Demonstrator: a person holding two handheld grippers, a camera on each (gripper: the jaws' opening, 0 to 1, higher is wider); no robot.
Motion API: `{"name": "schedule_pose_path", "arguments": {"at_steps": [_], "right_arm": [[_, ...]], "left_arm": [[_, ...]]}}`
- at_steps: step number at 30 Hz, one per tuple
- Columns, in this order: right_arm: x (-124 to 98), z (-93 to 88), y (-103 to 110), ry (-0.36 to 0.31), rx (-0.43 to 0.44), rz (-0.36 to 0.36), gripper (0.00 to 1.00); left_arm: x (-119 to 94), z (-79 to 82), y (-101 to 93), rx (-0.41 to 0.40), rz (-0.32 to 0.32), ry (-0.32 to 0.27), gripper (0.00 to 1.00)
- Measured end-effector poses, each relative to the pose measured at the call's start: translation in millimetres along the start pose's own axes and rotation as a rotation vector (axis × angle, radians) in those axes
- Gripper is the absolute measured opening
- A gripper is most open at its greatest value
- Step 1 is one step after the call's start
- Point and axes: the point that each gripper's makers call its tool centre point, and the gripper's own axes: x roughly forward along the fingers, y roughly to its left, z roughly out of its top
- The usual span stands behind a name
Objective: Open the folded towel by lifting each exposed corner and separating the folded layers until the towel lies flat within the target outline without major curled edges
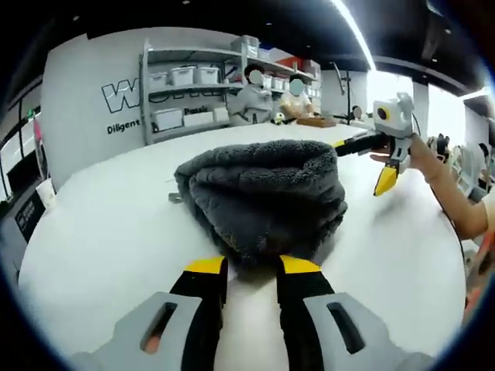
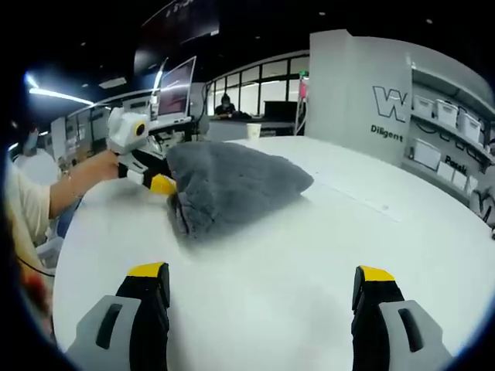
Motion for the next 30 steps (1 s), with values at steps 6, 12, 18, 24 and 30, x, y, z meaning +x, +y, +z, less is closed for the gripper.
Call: {"name": "schedule_pose_path", "arguments": {"at_steps": [6, 12, 18, 24, 30], "right_arm": [[0.8, -1.1, 1.3, 0.007, -0.006, 0.002, 0.99], [2.9, -3.4, 2.8, 0.024, -0.019, 0.002, 0.99], [4.5, -6.5, 1.9, 0.039, -0.024, -0.002, 0.99], [6.1, -9.6, 4.4, 0.053, -0.03, 0.005, 0.99], [7.9, -7.7, 12.1, 0.045, -0.035, 0.039, 0.99]], "left_arm": [[-14.8, 6.3, -8.3, -0.052, -0.056, -0.071, 0.33], [-22.4, 7.1, -7.3, -0.051, -0.072, -0.114, 0.46], [-27.0, 2.4, -10.9, -0.057, -0.116, -0.132, 0.67], [-26.7, -8.4, -9.0, -0.028, -0.124, -0.105, 0.88], [-20.9, -13.0, -7.1, -0.017, -0.125, -0.094, 0.95]]}}
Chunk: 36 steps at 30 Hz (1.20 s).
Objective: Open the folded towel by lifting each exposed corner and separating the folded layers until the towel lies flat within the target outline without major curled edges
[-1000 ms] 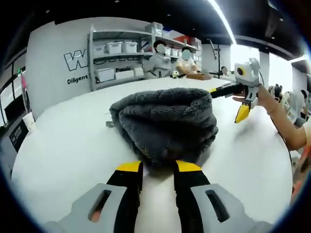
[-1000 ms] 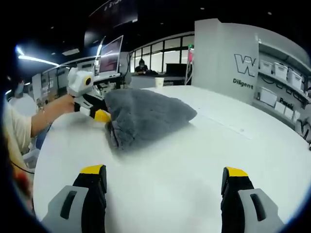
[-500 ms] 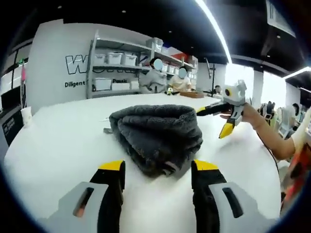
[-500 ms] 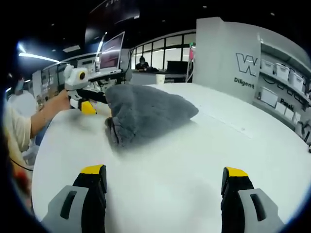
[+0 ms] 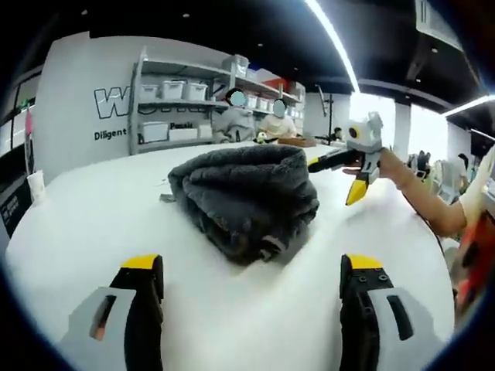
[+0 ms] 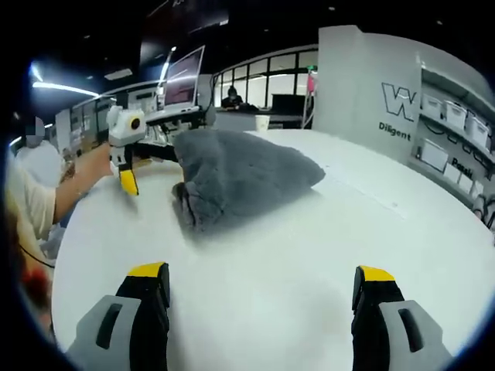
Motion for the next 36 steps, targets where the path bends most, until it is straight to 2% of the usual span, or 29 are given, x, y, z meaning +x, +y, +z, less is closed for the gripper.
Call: {"name": "schedule_pose_path", "arguments": {"at_steps": [3, 8, 13, 17, 20, 22, 30, 33, 36], "right_arm": [[0.7, -0.8, 1.6, 0.0, 0.005, 0.008, 0.99], [1.4, -0.6, 4.5, 0.01, -0.014, 0.005, 0.99], [1.1, 4.9, 11.6, 0.015, -0.06, -0.001, 0.99], [1.5, 12.5, 20.4, 0.0, -0.077, 0.01, 0.99], [1.5, 29.2, 35.4, -0.052, -0.111, 0.031, 0.99], [6.3, 40.8, 34.7, -0.069, -0.132, 0.043, 0.99], [18.7, 43.3, 62.1, -0.06, -0.23, 0.086, 0.99], [18.5, 45.6, 66.2, -0.062, -0.248, 0.082, 0.99], [16.7, 55.5, 69.3, -0.099, -0.251, 0.078, 0.99]], "left_arm": [[-0.1, 1.2, 0.5, -0.003, -0.002, -0.006, 1.0], [-6.6, 0.0, 5.1, -0.044, 0.028, -0.017, 1.0], [-10.8, 6.7, 1.6, -0.04, 0.031, -0.043, 1.0], [-14.2, 2.9, -1.9, -0.033, 0.027, -0.02, 1.0], [-14.9, -0.8, -5.9, -0.039, 0.016, -0.007, 1.0], [-14.6, -0.4, -7.7, -0.032, 0.017, -0.008, 1.0], [-13.4, -8.1, -9.4, 0.02, 0.029, 0.037, 1.0], [-12.9, -11.9, -7.6, 0.025, 0.031, 0.053, 1.0], [-14.2, -11.7, -7.3, 0.013, 0.025, 0.051, 1.0]]}}
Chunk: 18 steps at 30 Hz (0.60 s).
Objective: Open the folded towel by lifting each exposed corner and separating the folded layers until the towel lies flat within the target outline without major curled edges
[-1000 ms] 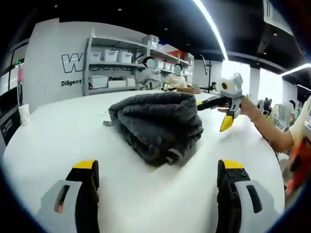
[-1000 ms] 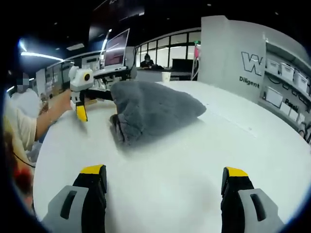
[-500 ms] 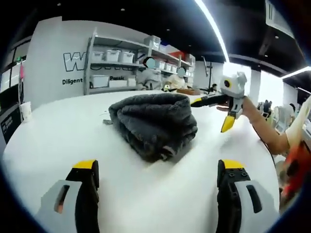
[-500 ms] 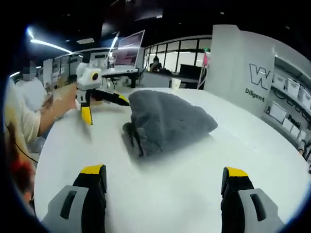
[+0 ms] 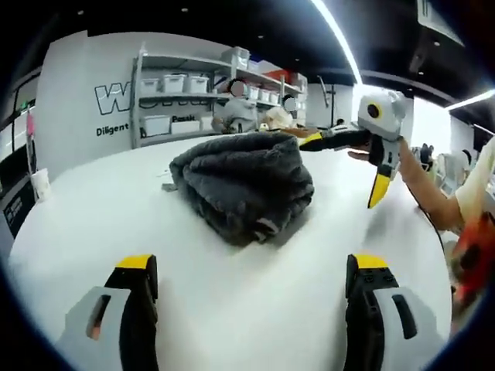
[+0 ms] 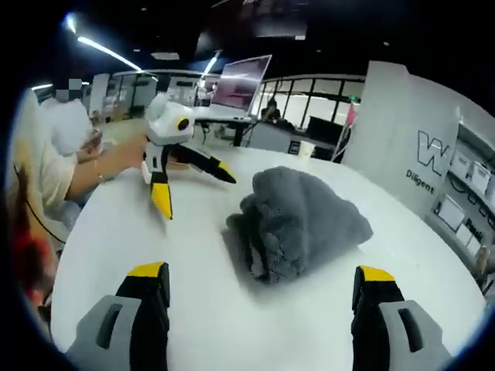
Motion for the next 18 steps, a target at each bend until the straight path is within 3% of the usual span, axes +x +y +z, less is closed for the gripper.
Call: {"name": "schedule_pose_path", "arguments": {"at_steps": [6, 13, 18], "right_arm": [[-0.1, 17.2, -7.5, -0.069, 0.003, -0.057, 0.92], [1.0, 36.3, -14.7, -0.125, -0.052, -0.142, 0.71], [10.8, 50.0, -13.2, -0.135, -0.086, -0.185, 0.62]], "left_arm": [[-3.7, 6.1, 2.4, -0.015, 0.005, -0.032, 1.0], [-1.6, 5.5, -2.5, -0.017, -0.017, -0.028, 1.0], [-2.9, 5.9, -3.4, -0.013, -0.021, -0.028, 1.0]]}}
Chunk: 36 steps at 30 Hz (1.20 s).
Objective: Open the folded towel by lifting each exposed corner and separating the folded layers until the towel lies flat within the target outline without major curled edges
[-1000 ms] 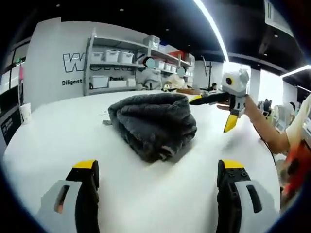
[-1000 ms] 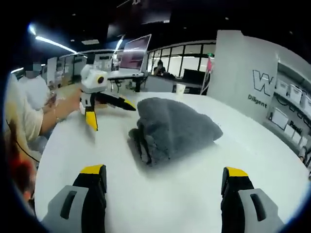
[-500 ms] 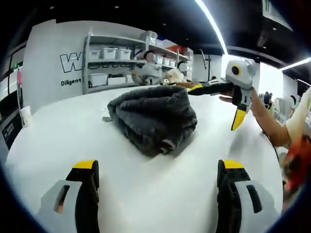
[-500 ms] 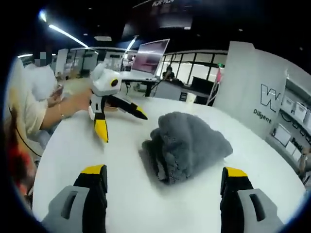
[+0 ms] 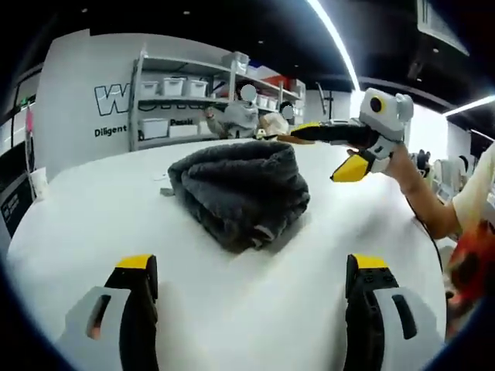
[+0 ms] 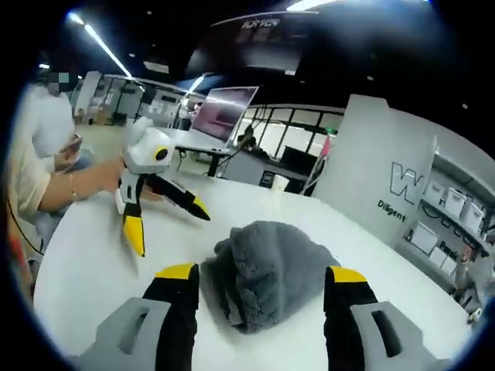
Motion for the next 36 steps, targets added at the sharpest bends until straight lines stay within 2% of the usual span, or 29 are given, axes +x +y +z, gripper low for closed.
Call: {"name": "schedule_pose_path", "arguments": {"at_steps": [5, 8, 13, 17, 18, 22, 31, 34, 36], "right_arm": [[13.3, 1.5, 7.2, 0.047, -0.121, -0.039, 0.61], [22.6, 5.6, 16.2, 0.05, -0.155, -0.05, 0.57], [39.6, 13.0, 29.1, 0.054, -0.167, -0.061, 0.47], [50.0, 12.4, 33.1, 0.076, -0.155, -0.074, 0.47], [54.1, 10.7, 31.2, 0.099, -0.164, -0.105, 0.47], [63.7, 0.1, 33.1, 0.163, -0.186, -0.147, 0.47], [72.0, -14.5, 27.4, 0.24, -0.189, -0.217, 0.46], [75.4, -20.0, 28.4, 0.261, -0.188, -0.217, 0.45], [76.3, -25.0, 26.9, 0.277, -0.195, -0.23, 0.41]], "left_arm": [[-3.2, 2.8, 4.2, -0.008, 0.012, -0.014, 0.99], [-4.5, 5.3, 6.2, -0.016, 0.013, -0.025, 0.99], [-5.8, 7.1, 5.5, -0.018, 0.009, -0.034, 0.99], [-6.6, 7.6, 5.1, -0.016, 0.011, -0.037, 0.99], [-7.2, 8.2, 5.1, -0.018, 0.01, -0.041, 0.99], [-9.7, 9.8, 4.9, -0.025, 0.012, -0.053, 0.99], [-12.9, 14.2, 8.2, -0.039, 0.012, -0.078, 0.98], [-13.4, 14.0, 8.2, -0.038, 0.01, -0.076, 0.98], [-15.7, 14.4, 10.5, -0.033, 0.022, -0.078, 0.98]]}}
